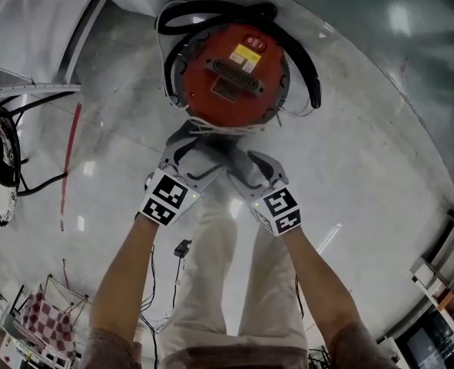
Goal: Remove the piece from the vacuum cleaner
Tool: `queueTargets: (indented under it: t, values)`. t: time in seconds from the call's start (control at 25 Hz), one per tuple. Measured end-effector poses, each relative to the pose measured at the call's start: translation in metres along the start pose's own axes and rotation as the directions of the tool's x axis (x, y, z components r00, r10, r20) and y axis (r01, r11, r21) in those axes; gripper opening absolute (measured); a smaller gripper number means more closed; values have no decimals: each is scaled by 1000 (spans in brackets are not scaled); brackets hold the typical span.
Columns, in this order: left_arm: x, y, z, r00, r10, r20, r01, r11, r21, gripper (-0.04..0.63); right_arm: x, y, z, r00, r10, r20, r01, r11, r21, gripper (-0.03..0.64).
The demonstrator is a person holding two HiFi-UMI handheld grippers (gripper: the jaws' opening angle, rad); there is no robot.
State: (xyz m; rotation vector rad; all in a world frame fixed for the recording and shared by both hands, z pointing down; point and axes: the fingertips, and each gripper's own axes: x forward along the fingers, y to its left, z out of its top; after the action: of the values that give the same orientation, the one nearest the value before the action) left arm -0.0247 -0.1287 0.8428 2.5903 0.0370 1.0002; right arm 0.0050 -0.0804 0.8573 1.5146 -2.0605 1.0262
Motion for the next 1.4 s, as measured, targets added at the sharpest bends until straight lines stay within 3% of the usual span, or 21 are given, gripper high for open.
queueTargets:
  t: [0.32,0.6,0.84,1.12,1.4]
  values:
    - [28,2,-28,982,-93,-165,115,985,126,302,30,-2,-22,997,45,-57,-48,997,-56,245]
    - [39,3,-42,959,-99,-264,152,970,188,299,38,-2,-27,991,61,-118,-69,996,-65,244]
    - [43,3,-43,948,-114,-297,169,972,165,276,42,3,-28,983,106,-149,-116,991,-61,140]
    - [39,3,-47,935,-137,-328,179,979,100,241,41,5,-31,983,112,-146,-114,993,-7,116]
    - [31,3,-59,936,-93,-340,128,989,80,161,39,8,-36,983,95,-157,-94,995,13,87]
